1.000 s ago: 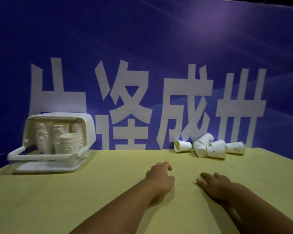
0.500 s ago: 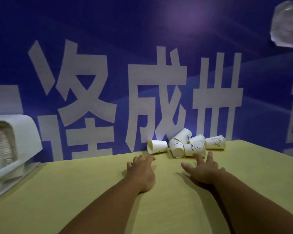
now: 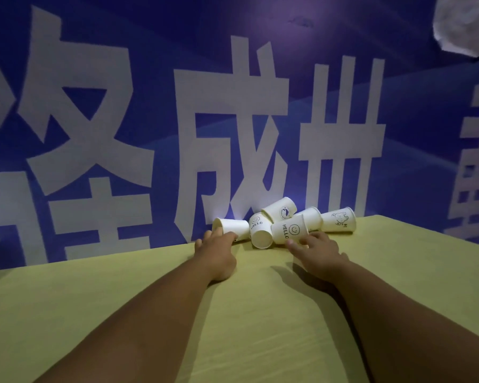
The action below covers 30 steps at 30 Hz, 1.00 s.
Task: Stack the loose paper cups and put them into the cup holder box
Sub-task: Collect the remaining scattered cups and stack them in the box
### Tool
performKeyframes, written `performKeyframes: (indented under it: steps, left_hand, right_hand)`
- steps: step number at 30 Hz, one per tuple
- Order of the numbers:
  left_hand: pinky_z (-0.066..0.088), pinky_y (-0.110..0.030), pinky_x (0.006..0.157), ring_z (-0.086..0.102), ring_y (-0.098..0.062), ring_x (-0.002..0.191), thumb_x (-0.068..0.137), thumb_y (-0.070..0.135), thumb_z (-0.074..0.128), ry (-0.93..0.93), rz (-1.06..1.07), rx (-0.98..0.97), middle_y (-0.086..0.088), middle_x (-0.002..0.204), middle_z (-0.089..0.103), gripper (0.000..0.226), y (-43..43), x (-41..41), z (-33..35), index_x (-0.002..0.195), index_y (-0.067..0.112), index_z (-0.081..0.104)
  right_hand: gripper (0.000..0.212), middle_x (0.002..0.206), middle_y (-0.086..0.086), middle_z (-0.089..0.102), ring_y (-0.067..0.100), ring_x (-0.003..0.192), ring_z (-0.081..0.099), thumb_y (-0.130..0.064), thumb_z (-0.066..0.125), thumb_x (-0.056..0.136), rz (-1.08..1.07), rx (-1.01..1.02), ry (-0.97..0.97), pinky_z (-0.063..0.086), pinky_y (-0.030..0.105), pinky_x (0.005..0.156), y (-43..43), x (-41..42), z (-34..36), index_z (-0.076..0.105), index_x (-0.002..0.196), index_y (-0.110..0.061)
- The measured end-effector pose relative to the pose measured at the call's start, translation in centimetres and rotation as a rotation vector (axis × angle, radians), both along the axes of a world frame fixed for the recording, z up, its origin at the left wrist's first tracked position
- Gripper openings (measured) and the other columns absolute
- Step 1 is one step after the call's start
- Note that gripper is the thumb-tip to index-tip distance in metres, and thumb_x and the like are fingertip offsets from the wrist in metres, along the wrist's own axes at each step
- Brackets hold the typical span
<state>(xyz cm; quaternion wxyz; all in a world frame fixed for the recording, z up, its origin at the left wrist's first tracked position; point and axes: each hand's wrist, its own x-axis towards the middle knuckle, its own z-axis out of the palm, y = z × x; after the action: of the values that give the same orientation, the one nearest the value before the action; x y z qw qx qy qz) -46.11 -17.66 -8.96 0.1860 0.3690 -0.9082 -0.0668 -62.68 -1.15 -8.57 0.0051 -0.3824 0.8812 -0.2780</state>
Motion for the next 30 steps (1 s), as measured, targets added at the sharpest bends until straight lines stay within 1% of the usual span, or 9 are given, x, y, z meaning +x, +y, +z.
performKeyframes:
  steps: [3,5,8,10,15,20,25,28,30]
  left_hand:
    - [0.042,-0.041,0.107,0.044,-0.022,0.126,0.096,0.001,0.045,0.110,-0.043,0.021,0.005,0.147,0.039,0.054,0.4,0.7,0.0,0.144,0.025,0.048]
    - [0.047,-0.036,0.099,0.050,-0.020,0.120,0.098,0.001,0.044,0.178,-0.048,0.036,0.007,0.143,0.043,0.049,0.7,1.6,-0.1,0.142,0.022,0.049]
    - [0.049,-0.034,0.096,0.054,-0.019,0.114,0.101,0.005,0.043,0.235,-0.027,0.025,0.006,0.144,0.047,0.042,1.4,3.6,0.1,0.139,0.020,0.051]
    - [0.051,-0.032,0.093,0.057,-0.019,0.110,0.103,0.008,0.045,0.262,0.002,0.005,0.004,0.141,0.051,0.036,2.0,5.4,0.2,0.137,0.019,0.053]
    - [0.056,-0.033,0.085,0.059,-0.012,0.095,0.104,0.017,0.047,0.340,0.081,0.024,0.003,0.125,0.061,0.027,2.9,11.1,0.3,0.128,0.021,0.057]
    - [0.052,-0.026,0.079,0.059,-0.010,0.094,0.100,0.018,0.055,0.404,0.119,0.060,0.005,0.122,0.061,0.025,3.9,17.6,1.3,0.123,0.029,0.056]
    - [0.047,-0.017,0.069,0.058,-0.007,0.096,0.094,0.015,0.064,0.464,0.154,0.038,0.013,0.125,0.053,0.028,4.2,25.1,2.5,0.108,0.036,0.053]
    - [0.046,-0.014,0.064,0.058,-0.008,0.095,0.091,0.015,0.068,0.514,0.181,-0.001,0.014,0.120,0.054,0.029,4.2,29.4,3.3,0.102,0.036,0.052]
    - [0.046,-0.015,0.065,0.058,-0.007,0.092,0.089,0.016,0.069,0.529,0.189,-0.056,0.014,0.112,0.054,0.027,3.8,32.1,3.8,0.096,0.035,0.051]
  right_hand:
    - [0.056,0.149,-0.002,0.038,0.023,0.136,0.033,-0.065,0.044,0.093,0.021,-0.155,-0.090,0.030,0.054,0.110,0.5,0.0,0.1,0.059,0.131,-0.028]
    - [0.047,0.146,-0.004,0.042,0.022,0.133,0.034,-0.058,0.049,0.094,0.009,-0.257,-0.097,0.033,0.051,0.107,0.8,0.5,0.2,0.062,0.127,-0.027]
    - [0.042,0.144,-0.006,0.045,0.023,0.132,0.034,-0.049,0.055,0.095,-0.032,-0.360,-0.032,0.031,0.047,0.104,0.9,2.5,1.2,0.063,0.128,-0.023]
    - [0.043,0.141,-0.004,0.048,0.020,0.125,0.041,-0.043,0.059,0.095,-0.018,-0.419,0.016,0.037,0.043,0.103,1.0,4.2,1.9,0.063,0.130,-0.019]
    - [0.044,0.138,-0.009,0.050,0.010,0.105,0.057,-0.032,0.069,0.090,0.081,-0.408,0.076,0.051,0.029,0.093,1.1,8.4,2.8,0.062,0.131,-0.019]
    - [0.036,0.127,-0.006,0.059,0.012,0.106,0.059,-0.022,0.074,0.087,0.143,-0.440,0.075,0.052,0.030,0.096,0.3,14.0,3.0,0.067,0.123,-0.019]
    - [0.020,0.106,-0.005,0.065,0.012,0.092,0.061,-0.013,0.073,0.087,0.215,-0.512,-0.007,0.049,0.016,0.073,-1.7,20.2,4.0,0.065,0.101,-0.025]
    - [0.020,0.100,-0.008,0.061,0.015,0.095,0.062,-0.010,0.070,0.089,0.286,-0.524,-0.028,0.056,0.025,0.079,-3.5,24.3,4.3,0.060,0.097,-0.025]
    - [0.021,0.101,-0.008,0.062,0.015,0.097,0.062,-0.012,0.069,0.090,0.327,-0.542,-0.030,0.054,0.024,0.079,-4.9,26.7,4.5,0.057,0.099,-0.026]
